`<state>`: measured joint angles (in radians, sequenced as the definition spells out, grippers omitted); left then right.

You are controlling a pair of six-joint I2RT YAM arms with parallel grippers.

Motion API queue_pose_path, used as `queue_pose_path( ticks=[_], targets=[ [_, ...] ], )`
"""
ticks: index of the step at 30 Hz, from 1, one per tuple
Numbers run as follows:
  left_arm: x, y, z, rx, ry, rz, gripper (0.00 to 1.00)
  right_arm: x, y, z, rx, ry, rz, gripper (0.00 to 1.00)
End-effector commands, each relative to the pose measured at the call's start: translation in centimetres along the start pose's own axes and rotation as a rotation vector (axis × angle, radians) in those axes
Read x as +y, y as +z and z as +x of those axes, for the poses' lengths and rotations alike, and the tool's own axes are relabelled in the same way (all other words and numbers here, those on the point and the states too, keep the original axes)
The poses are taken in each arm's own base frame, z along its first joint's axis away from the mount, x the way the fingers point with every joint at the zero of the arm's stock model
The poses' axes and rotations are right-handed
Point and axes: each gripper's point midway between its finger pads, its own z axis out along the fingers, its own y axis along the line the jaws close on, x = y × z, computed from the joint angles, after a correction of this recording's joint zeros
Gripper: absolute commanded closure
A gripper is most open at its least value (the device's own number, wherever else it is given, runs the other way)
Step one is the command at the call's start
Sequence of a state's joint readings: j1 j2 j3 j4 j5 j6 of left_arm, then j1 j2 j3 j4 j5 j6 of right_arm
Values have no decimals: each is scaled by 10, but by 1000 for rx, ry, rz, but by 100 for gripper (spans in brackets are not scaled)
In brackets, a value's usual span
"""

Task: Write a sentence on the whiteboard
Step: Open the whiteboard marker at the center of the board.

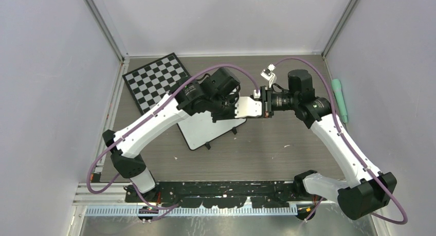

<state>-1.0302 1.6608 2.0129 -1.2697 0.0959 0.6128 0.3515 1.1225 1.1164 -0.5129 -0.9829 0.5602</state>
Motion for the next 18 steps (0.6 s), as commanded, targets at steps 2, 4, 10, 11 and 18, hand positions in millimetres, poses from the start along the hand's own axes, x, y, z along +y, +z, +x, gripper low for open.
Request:
queue_pose_path(
  ticks=[2, 4, 10, 11, 18],
  targets=[
    [11, -9, -29, -102, 26, -59, 99, 11, 2, -2, 13, -55, -22, 97],
    [12, -13, -25, -84, 0, -83, 85, 14, 1, -5, 7, -64, -20, 100],
    [14, -41, -10, -163, -166, -21, 30, 32, -2, -23, -9, -120, -49, 100],
    [19, -51, -6, -205, -230, -14, 27, 33, -2, -26, -16, -131, -48, 100],
    [20, -77, 6, -390, -420, 59, 24, 56, -2, -39, -46, -132, -154, 100]
  ],
)
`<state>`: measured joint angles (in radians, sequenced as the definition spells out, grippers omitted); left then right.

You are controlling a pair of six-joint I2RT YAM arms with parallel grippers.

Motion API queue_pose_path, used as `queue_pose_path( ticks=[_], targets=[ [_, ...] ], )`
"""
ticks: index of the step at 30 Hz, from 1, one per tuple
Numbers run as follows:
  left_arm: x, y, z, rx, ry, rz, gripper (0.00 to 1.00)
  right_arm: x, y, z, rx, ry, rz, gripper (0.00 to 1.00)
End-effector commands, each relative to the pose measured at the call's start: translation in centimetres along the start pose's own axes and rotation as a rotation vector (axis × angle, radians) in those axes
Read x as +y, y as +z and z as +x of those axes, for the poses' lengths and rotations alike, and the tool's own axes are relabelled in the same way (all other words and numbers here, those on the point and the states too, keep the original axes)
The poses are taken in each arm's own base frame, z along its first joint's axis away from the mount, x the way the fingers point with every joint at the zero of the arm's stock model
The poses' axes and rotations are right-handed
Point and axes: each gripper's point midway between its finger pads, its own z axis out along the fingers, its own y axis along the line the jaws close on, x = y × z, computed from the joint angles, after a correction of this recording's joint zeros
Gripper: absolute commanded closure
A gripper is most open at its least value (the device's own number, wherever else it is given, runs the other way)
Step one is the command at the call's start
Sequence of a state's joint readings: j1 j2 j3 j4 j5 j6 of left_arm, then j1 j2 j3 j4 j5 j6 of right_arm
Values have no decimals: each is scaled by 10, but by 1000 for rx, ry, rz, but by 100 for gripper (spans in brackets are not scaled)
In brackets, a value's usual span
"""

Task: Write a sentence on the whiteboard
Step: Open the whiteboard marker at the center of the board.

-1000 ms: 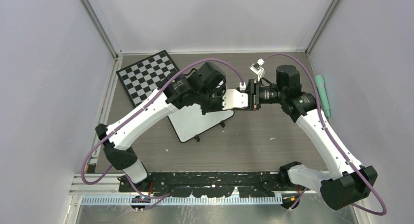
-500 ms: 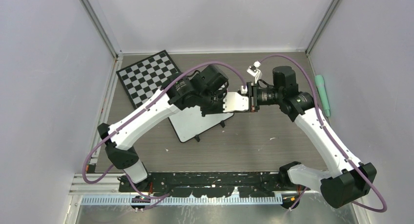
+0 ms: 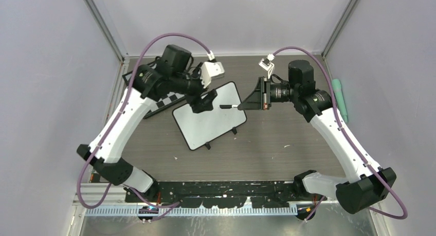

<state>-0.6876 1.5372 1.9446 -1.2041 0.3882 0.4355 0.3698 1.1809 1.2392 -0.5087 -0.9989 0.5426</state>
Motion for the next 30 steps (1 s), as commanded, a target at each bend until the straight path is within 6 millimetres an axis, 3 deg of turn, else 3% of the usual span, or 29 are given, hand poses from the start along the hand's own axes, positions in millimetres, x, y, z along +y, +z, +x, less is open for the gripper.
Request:
queue_pose_path(
  ticks=[1, 5, 10, 15, 22, 25, 28, 30],
  targets=[
    [-41, -24, -25, -184, -44, 152, 25, 33, -2, -21, -44, -40, -122, 100],
    [-53, -20, -23, -224, -54, 206, 25, 35, 0, -20, -42, -27, -145, 100],
    [-48, -18, -36, -287, -31, 182, 25, 40, 1, -10, -6, -20, -184, 100],
    [-47, -10, -38, -283, -29, 184, 31, 45, 2, -1, 28, -25, -215, 100],
    [-53, -3, -41, -279, -9, 213, 59, 46, 4, 6, 59, -33, -230, 100],
    [-56, -2, -42, -282, -5, 237, 77, 45, 5, 10, 76, -33, -231, 99],
    [-59, -4, -42, -279, -2, 249, 99, 41, 5, 15, 93, -36, -217, 88],
    [-59, -4, -40, -270, 2, 250, 100, 38, 4, 19, 107, -47, -201, 80]
  ],
)
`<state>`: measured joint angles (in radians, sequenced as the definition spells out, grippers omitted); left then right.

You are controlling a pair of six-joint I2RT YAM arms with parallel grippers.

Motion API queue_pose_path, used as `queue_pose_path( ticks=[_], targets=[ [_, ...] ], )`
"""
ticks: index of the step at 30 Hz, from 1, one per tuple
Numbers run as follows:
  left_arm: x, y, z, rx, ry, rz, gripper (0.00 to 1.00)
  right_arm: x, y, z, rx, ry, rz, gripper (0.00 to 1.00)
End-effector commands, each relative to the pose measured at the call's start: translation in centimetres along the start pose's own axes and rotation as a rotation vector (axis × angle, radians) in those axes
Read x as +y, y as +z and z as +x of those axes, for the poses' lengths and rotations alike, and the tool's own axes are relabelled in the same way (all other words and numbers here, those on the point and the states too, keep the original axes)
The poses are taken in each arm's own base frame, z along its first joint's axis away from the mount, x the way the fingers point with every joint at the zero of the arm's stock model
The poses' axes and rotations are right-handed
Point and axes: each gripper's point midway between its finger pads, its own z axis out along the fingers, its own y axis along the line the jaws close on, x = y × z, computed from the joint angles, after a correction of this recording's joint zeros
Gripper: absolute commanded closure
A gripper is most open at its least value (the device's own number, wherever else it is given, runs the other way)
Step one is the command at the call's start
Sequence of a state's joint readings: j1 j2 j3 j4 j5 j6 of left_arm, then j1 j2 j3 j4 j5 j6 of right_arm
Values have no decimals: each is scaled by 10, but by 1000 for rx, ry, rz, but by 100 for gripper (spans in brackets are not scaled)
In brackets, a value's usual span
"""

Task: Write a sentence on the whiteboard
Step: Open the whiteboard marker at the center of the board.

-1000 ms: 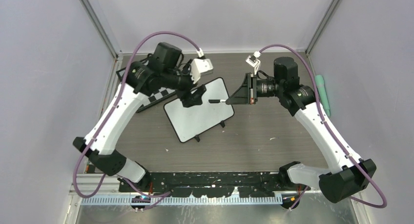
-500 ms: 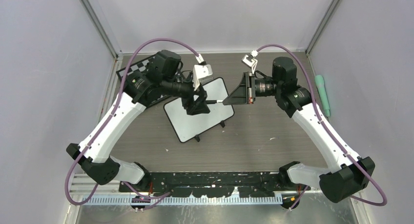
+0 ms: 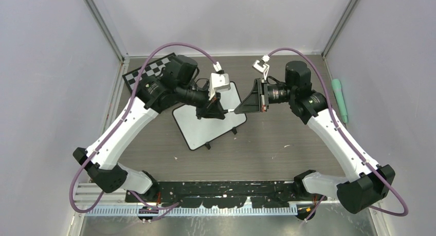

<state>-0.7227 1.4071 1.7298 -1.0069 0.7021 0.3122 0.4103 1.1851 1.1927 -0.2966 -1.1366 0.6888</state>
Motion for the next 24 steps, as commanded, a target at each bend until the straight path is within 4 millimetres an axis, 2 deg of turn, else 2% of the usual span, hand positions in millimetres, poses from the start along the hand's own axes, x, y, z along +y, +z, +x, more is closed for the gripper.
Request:
queue_pose_path(
  ticks=[1, 3, 8, 20, 24],
  targets=[
    [6, -3, -16, -44, 56, -16, 100, 6, -1, 15, 65, -41, -10, 77],
    [5, -3, -14, -36, 53, -13, 100, 4, -3, 18, 77, -50, 5, 74],
    [6, -2, -11, -25, 50, -14, 100, 5, -3, 28, 125, -80, 15, 74],
    [3, 7, -9, -4, 57, 22, 100, 12, -4, 40, 177, -107, 4, 77],
    [4, 9, -8, 0, 56, 23, 100, 11, -4, 42, 184, -113, 14, 86]
  ],
)
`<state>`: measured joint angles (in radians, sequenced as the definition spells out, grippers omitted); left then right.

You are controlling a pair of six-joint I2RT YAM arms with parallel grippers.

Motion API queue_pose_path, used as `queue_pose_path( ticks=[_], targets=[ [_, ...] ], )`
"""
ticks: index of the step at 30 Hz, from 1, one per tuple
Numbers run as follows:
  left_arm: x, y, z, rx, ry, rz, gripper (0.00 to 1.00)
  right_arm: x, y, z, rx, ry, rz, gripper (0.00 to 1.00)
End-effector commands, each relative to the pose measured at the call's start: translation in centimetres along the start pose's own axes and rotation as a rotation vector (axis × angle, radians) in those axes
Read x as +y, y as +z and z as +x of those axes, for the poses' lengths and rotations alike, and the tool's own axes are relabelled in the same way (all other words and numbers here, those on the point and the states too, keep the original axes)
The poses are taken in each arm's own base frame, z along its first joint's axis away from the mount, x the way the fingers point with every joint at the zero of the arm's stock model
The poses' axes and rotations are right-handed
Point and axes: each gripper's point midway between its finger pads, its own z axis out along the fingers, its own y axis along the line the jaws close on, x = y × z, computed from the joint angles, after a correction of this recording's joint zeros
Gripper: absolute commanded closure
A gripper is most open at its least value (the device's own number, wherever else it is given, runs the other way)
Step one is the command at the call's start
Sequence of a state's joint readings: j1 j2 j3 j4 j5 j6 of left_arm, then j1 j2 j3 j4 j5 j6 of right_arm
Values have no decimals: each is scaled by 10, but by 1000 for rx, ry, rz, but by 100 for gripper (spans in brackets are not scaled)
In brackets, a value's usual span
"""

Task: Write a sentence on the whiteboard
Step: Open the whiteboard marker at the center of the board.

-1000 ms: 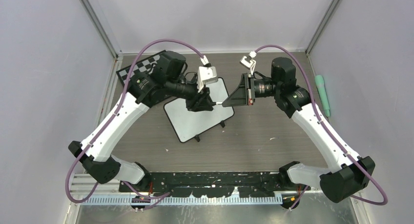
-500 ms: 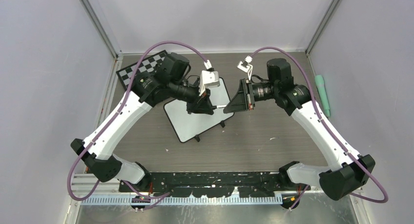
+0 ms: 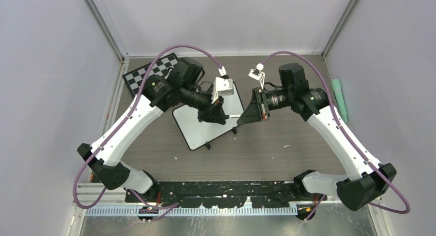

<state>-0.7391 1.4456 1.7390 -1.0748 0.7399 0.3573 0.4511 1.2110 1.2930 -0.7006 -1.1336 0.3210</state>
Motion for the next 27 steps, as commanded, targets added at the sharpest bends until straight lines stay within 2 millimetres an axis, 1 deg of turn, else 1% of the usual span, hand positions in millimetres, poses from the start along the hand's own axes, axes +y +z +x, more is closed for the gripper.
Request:
queue_pose_path(
  ticks=[1, 3, 4, 10, 13, 16, 17, 18, 19, 23, 25, 27],
  targets=[
    [13, -3, -21, -53, 68, -54, 100, 18, -1, 4, 29, -44, -33, 90],
    [13, -3, -19, -48, 67, -55, 100, 20, -2, 3, 25, -56, -30, 98],
    [12, -3, -18, -45, 67, -55, 100, 21, -3, 2, 21, -64, -23, 100],
    [11, -8, -8, -27, 72, -82, 100, 9, -8, -7, -27, -95, 86, 100],
    [7, -7, -5, -31, 50, -66, 100, 11, -9, -12, -43, -102, 92, 100],
    [6, -5, -7, -40, 26, -58, 100, 12, -9, -13, -44, -102, 87, 100],
    [5, -5, -8, -44, 22, -55, 95, 12, -9, -14, -46, -103, 88, 100],
    [4, -4, -8, -46, 17, -46, 87, 11, -9, -14, -45, -101, 88, 100],
    [3, -3, -8, -47, 13, -38, 83, 12, -9, -14, -45, -101, 87, 100],
    [3, -4, -4, -40, 12, -49, 71, 12, -9, -12, -44, -103, 83, 100],
    [6, -7, -4, -40, 22, -71, 69, 11, -9, -11, -42, -99, 84, 100],
    [9, -12, -10, -51, 39, -103, 71, 10, -9, -9, -38, -91, 80, 100]
  ],
)
